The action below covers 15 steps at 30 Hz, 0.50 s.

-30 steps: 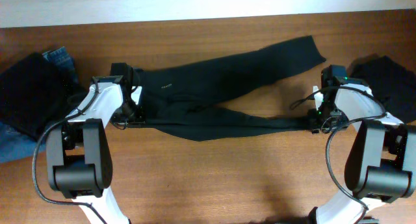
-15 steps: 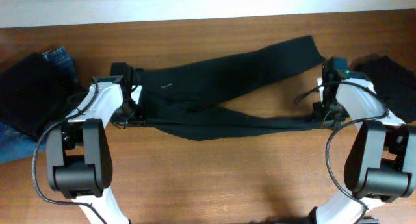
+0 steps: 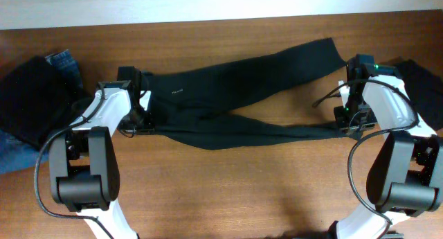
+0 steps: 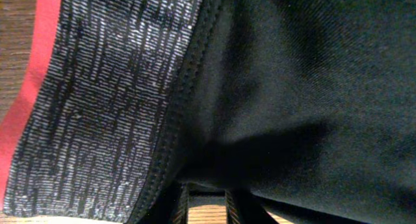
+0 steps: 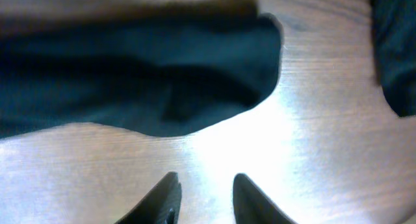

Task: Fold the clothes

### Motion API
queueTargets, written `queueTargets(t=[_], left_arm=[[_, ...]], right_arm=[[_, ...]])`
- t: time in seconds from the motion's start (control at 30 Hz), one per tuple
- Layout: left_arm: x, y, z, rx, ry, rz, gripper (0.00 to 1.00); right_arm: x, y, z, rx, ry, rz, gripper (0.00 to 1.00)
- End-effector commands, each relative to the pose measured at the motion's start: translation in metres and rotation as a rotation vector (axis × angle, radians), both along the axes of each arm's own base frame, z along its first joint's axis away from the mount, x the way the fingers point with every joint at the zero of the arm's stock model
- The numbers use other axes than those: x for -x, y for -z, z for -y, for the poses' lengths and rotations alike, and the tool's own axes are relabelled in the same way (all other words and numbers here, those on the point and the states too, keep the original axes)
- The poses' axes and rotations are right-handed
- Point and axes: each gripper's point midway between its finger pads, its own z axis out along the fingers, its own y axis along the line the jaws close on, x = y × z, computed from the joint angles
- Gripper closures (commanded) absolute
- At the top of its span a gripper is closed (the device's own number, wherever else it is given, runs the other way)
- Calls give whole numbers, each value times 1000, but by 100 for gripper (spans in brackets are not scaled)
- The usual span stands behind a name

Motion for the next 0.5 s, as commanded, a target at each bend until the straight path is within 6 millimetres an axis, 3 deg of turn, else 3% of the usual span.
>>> queueTargets(t=[0.0,0.13,0.23,0.47], left_arm=[[16,36,-6,-22,-20,-81,80],[16,36,-6,-22,-20,-81,80],[16,36,-6,-22,-20,-81,80],[16,36,-6,-22,-20,-80,80]], right_arm=[[-3,-7,-8,-26,-3,29,61],[-9,-5,-8,-27,-8,52,46],[-12,3,-16,-81,-79,59,44],[-12,21,-15,-74,-128,69,43]])
